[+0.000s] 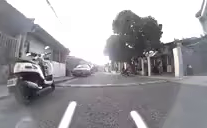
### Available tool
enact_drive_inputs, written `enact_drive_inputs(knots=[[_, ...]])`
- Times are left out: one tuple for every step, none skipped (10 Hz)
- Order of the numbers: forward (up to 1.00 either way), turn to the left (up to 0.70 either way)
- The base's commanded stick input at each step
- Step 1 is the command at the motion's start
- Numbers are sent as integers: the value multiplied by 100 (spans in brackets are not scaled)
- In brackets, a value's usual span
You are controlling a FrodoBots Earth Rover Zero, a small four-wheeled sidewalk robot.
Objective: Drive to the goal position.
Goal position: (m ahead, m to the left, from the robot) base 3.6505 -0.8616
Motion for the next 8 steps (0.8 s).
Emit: enact_drive_inputs(knots=[[70, 0], [70, 0], [70, 0], [70, 0], [70, 0], [70, 0], [70, 0], [70, 0]])
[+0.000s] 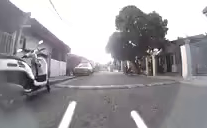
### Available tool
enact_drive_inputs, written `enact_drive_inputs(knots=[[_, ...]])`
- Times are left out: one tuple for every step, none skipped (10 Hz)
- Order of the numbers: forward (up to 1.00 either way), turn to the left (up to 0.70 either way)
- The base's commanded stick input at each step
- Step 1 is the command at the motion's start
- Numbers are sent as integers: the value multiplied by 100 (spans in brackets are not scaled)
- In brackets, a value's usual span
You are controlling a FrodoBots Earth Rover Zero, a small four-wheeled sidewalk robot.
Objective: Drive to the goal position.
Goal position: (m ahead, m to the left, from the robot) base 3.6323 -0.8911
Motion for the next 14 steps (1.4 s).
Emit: enact_drive_inputs(knots=[[70, 0], [70, 0], [70, 0], [70, 0], [70, 0], [70, 0], [70, 0], [70, 0], [70, 0], [70, 0], [70, 0], [70, 0], [70, 0], [70, 0]])
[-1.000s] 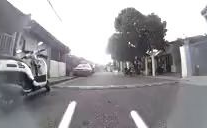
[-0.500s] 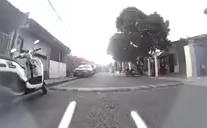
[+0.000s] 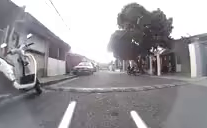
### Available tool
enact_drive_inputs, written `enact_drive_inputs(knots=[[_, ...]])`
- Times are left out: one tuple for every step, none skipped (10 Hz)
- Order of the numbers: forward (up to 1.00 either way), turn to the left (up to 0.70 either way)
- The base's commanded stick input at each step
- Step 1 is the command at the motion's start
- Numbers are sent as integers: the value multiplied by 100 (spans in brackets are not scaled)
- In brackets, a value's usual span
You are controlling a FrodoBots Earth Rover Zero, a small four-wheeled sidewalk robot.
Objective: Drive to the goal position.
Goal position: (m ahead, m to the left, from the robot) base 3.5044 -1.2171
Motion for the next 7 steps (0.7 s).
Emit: enact_drive_inputs(knots=[[70, 0], [70, 0], [70, 0], [70, 0], [70, 0], [70, 0], [70, 0]])
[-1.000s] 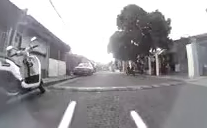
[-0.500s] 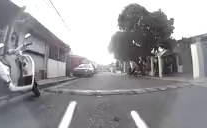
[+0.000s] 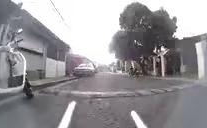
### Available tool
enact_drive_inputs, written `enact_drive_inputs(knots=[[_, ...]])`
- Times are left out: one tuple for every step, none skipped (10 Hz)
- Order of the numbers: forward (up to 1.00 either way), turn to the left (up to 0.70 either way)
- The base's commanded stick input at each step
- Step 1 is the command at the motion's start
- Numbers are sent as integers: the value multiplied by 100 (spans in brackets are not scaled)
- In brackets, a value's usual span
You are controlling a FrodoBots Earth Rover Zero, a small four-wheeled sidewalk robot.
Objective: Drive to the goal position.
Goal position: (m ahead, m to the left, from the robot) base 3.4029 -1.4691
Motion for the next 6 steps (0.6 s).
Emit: enact_drive_inputs(knots=[[70, 0], [70, 0], [70, 0], [70, 0], [70, 0], [70, 0]])
